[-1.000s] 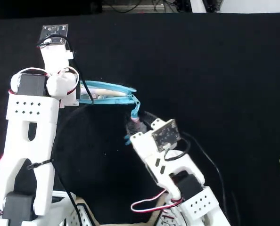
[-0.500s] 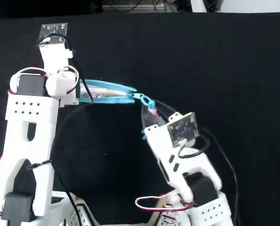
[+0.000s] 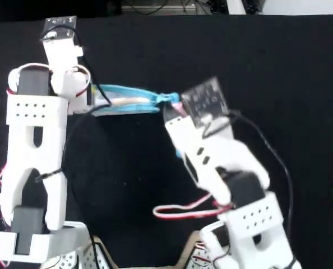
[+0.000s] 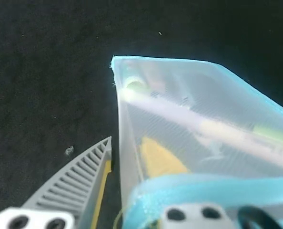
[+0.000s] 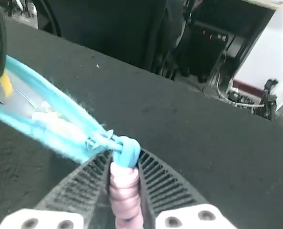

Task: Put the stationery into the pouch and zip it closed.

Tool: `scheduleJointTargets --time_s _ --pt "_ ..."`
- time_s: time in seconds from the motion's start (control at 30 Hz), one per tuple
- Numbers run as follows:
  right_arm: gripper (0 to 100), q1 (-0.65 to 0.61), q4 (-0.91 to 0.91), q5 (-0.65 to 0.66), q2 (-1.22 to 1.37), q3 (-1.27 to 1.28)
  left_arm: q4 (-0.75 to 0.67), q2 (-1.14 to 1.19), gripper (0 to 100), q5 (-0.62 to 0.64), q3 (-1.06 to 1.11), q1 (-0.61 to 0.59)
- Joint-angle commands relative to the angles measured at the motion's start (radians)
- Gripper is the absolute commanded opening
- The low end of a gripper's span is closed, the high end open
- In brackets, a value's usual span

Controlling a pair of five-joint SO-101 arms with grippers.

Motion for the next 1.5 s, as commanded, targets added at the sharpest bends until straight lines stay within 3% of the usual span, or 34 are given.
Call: scheduleJointTargets --time_s 0.0,0.23,0.5,0.83,0.97,1.23,1.47 --pt "1.0 0.009 0.032 0.006 0.059 -0.130 0.057 0.009 14 0.003 -0.137 -0.042" --pt "1.0 0.006 0.032 0.011 0.071 -0.194 0.068 0.008 14 0.002 -0.325 -0.087" --pt "1.0 0.006 0.032 0.012 0.203 -0.294 0.120 0.008 14 0.002 -0.487 -0.019" --pt "1.1 0.009 0.032 0.011 0.225 -0.325 0.158 -0.040 14 0.002 -0.657 -0.099" --pt "1.1 0.012 0.032 0.012 0.225 -0.332 0.158 -0.206 14 -0.029 -0.544 -0.111" --pt "1.1 0.008 -0.009 0.012 0.225 -0.332 0.146 -0.566 14 -0.321 -0.036 -0.041" --pt "1.1 0.005 -0.023 0.005 0.223 -0.329 -0.117 -0.718 14 -0.373 0.444 0.012"
